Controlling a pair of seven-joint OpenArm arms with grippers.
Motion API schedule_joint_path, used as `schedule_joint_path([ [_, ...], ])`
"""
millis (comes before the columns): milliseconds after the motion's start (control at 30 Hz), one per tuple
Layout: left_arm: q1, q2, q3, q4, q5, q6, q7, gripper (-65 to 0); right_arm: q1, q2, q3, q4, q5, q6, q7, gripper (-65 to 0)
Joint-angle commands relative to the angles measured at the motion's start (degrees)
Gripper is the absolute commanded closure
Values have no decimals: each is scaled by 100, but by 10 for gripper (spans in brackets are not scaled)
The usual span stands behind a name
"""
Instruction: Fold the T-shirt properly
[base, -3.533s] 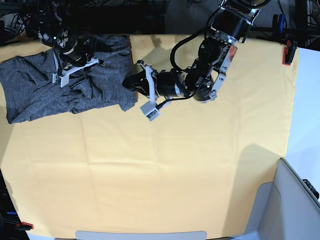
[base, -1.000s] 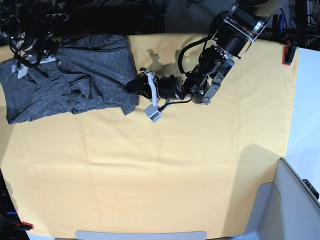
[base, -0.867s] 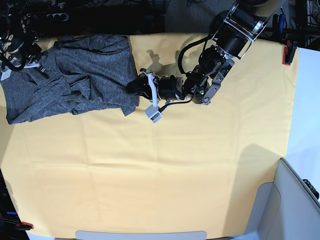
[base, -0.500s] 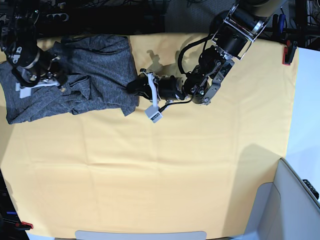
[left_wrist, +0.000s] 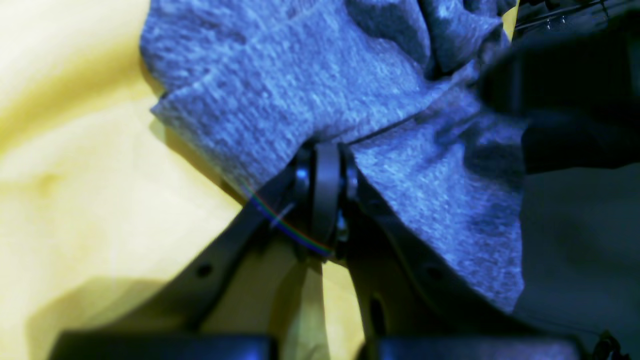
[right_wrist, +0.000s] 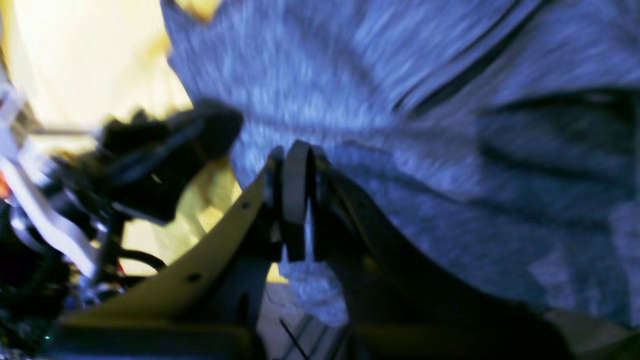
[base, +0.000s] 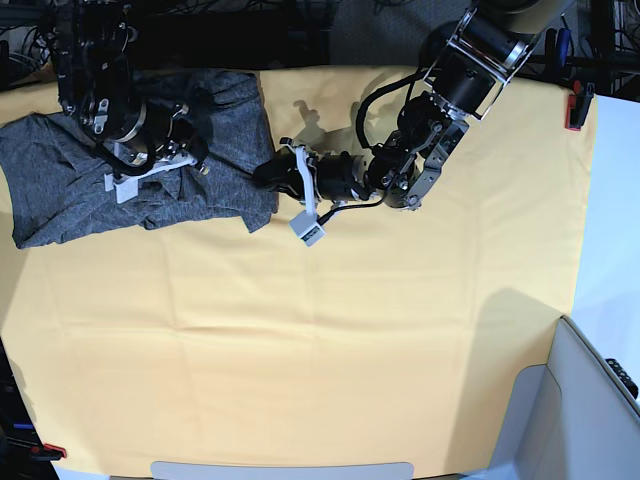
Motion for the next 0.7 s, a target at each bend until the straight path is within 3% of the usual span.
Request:
schedule_joint_path([
  [0,-19,-90,1,-73,614,358,366,-2,58,-3,-40,86,-103,18,33,0],
  [667,8,-82,28,-82,614,358,260,-2,489,23,-251,-574,-3628,18,-257,0],
])
